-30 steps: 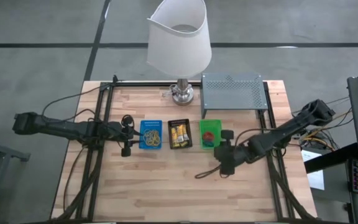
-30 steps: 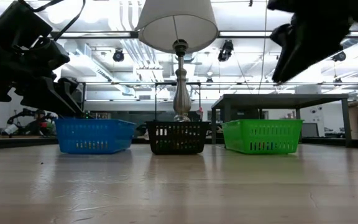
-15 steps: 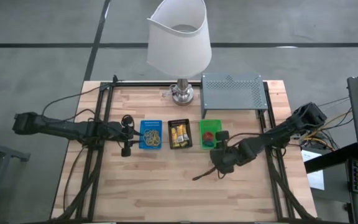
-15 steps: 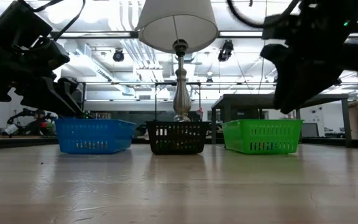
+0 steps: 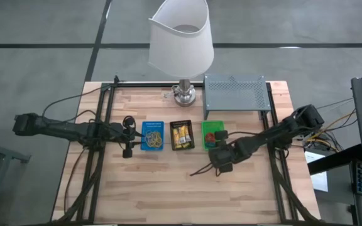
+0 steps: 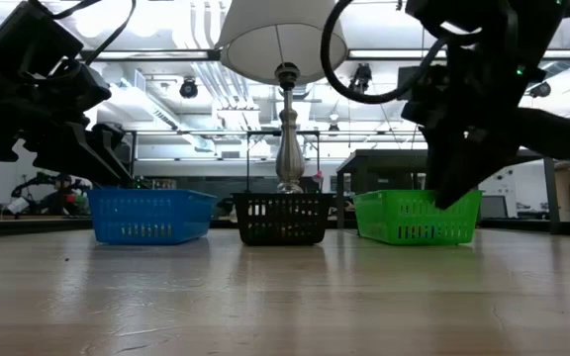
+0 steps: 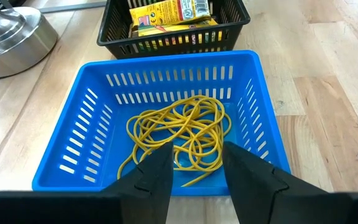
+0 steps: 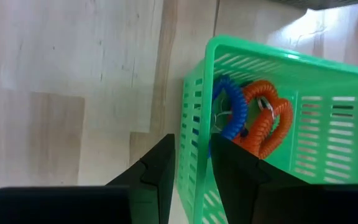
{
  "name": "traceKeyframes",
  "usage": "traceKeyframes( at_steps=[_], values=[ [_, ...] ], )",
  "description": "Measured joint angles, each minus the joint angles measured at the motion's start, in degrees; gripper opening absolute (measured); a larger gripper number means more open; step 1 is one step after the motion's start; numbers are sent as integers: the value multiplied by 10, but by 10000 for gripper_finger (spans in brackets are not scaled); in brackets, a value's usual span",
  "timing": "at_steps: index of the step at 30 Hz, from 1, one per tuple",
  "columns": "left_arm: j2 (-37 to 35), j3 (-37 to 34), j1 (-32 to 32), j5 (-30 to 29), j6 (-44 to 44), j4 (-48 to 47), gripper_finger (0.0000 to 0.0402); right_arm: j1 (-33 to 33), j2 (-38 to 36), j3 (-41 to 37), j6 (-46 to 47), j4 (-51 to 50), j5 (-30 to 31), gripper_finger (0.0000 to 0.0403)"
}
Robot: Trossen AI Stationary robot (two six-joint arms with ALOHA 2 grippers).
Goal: Pick & Place Office Desk Supplies
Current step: Put the green bin on the shelf
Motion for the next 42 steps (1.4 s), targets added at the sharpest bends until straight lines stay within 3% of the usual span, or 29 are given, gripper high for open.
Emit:
traceKeyframes(
  at_steps=[6, 19, 30, 42],
  values=[
    [0, 0, 0, 0, 0, 0, 143, 0, 11, 0, -20, 6, 2, 86],
    [0, 0, 0, 0, 0, 0, 143, 0, 25, 0, 1, 5, 2, 13],
    [0, 0, 0, 0, 0, 0, 143, 0, 20, 7, 80, -7, 5, 10],
    [0, 0, 0, 0, 0, 0, 143, 26, 18, 84, 143, -143, 36, 9]
  ],
)
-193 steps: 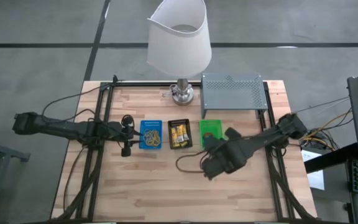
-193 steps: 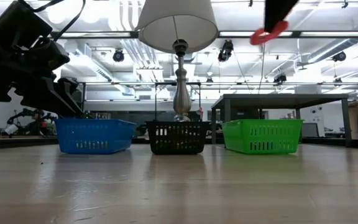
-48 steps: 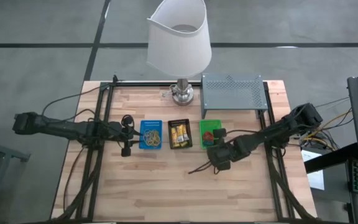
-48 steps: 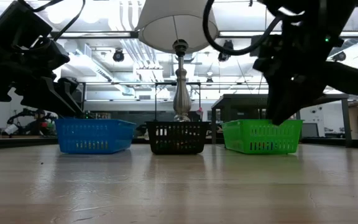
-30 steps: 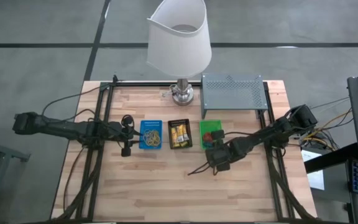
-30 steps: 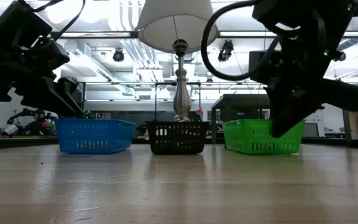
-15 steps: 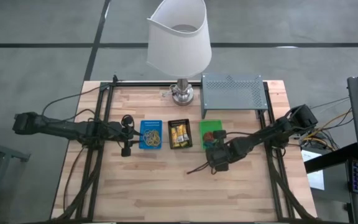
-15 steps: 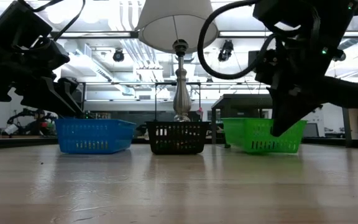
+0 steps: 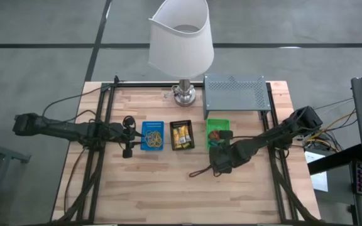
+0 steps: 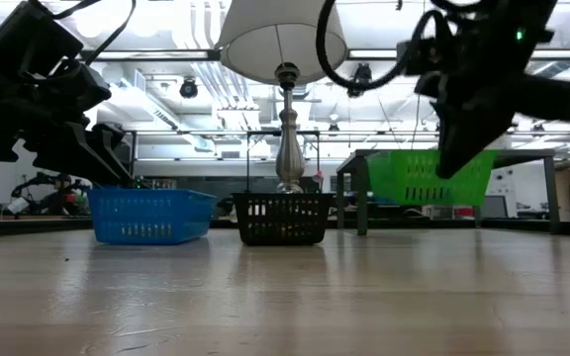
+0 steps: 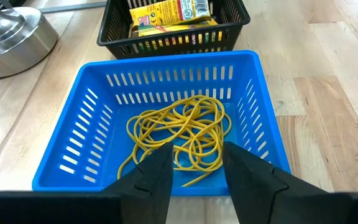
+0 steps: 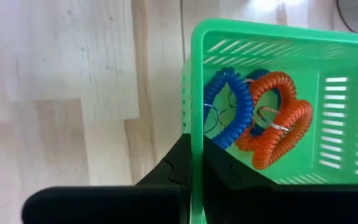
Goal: Pick & Place Office Desk Supplies
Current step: Put the green bin on the shelf
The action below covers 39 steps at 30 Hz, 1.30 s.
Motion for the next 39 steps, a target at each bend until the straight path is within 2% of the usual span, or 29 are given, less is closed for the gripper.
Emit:
traceKeyframes(
  at_steps=[11, 18, 26, 31, 35, 39],
  values=[
    [0, 0, 0, 0, 0, 0, 143, 47, 0, 125, 70, -186, -8, 9],
    [0, 0, 0, 0, 0, 0, 143, 48, -10, 164, 70, -291, -8, 9],
    [0, 0, 0, 0, 0, 0, 143, 48, -108, 122, 70, -303, -1, 8],
    [0, 0, 0, 0, 0, 0, 143, 47, -191, 92, 71, -360, 9, 8],
    [0, 0, 0, 0, 0, 0, 143, 43, -255, 86, 71, -398, 11, 8],
    [0, 0, 0, 0, 0, 0, 143, 20, -315, 86, 41, -395, 12, 8]
  ],
)
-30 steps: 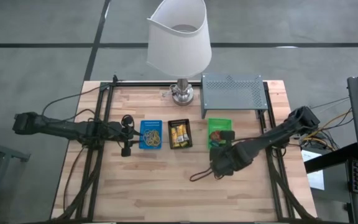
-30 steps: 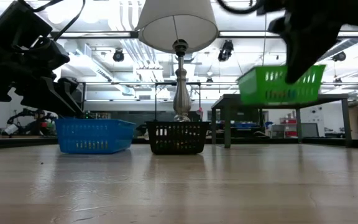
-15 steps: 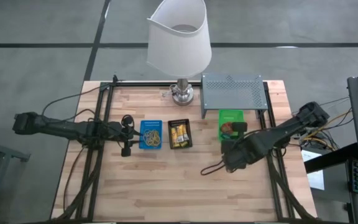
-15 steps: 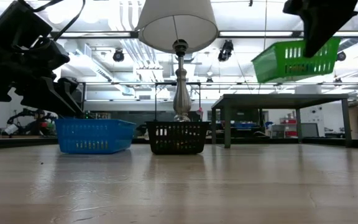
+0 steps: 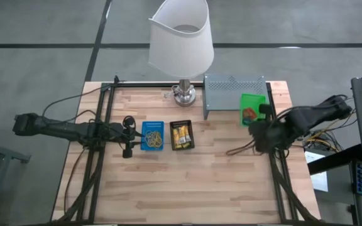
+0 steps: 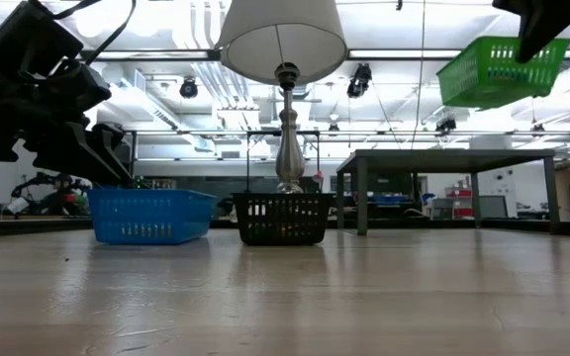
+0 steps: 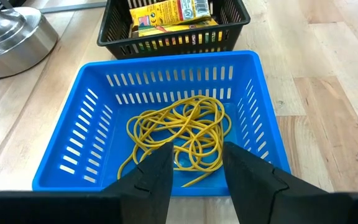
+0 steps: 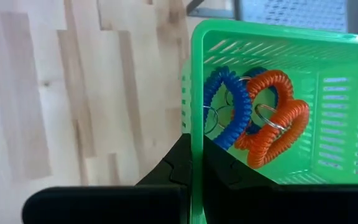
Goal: Pick & Place Office Desk Supplies
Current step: Put the green bin on the shelf
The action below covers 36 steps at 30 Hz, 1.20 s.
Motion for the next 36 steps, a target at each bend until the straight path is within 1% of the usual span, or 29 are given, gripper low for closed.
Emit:
traceKeyframes(
  at_steps=[3, 8, 10, 14, 19, 21, 24, 32, 36],
  values=[
    [0, 0, 0, 0, 0, 0, 143, -33, -41, -4, -57, 0, 2, 8],
    [0, 0, 0, 0, 0, 0, 143, -108, -83, -22, -189, -1, 7, 8],
    [0, 0, 0, 0, 0, 0, 143, -144, -96, -31, -208, -1, 17, 8],
    [0, 0, 0, 0, 0, 0, 143, -216, -116, -44, -226, 0, 17, 8],
    [0, 0, 0, 0, 0, 0, 143, -287, -131, -63, -329, 0, 12, 8],
    [0, 0, 0, 0, 0, 0, 143, -312, -135, -70, -343, 1, 11, 8],
    [0, 0, 0, 0, 0, 0, 143, -347, -136, -77, -354, 3, -6, 8],
    [0, 0, 0, -2, 0, 0, 143, -440, -138, -82, -465, 71, -36, 8],
    [-1, 0, 5, -33, 1, 0, 143, -505, -136, -82, -521, 122, -78, 8]
  ],
)
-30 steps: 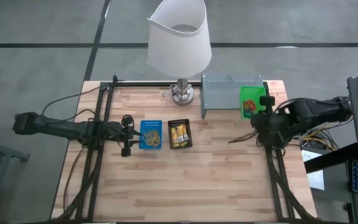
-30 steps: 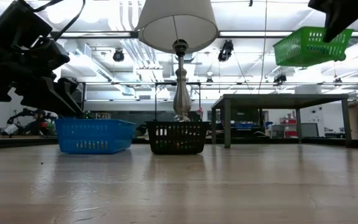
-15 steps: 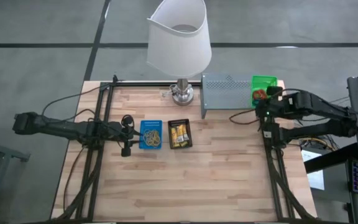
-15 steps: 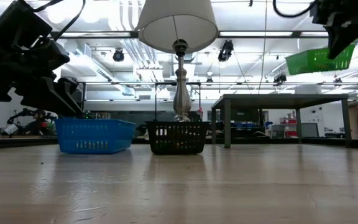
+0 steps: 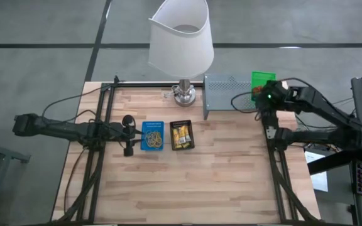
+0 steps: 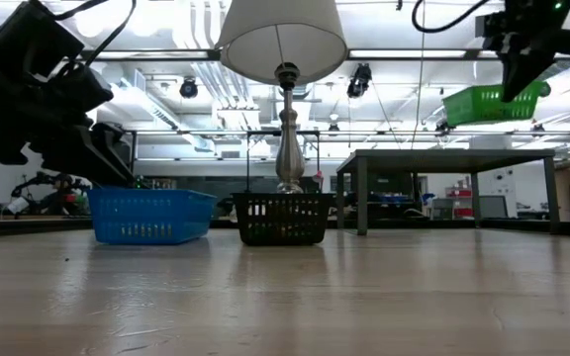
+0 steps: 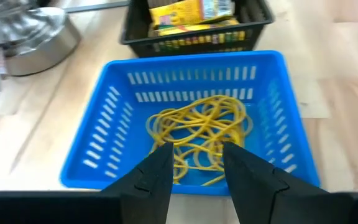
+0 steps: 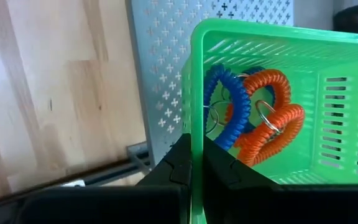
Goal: Pick & Place Office Desk Supplies
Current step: Put the green bin on the shelf
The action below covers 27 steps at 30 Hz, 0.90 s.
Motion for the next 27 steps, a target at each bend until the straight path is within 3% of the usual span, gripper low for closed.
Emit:
traceKeyframes(
  at_steps=[10, 27],
  values=[
    [0, 0, 2, -47, 0, 0, 143, -143, 40, -2, -96, 13, -79, 8],
    [0, 0, 1, -49, -1, 0, 143, -206, 103, -5, -131, 58, -119, 9]
  ],
)
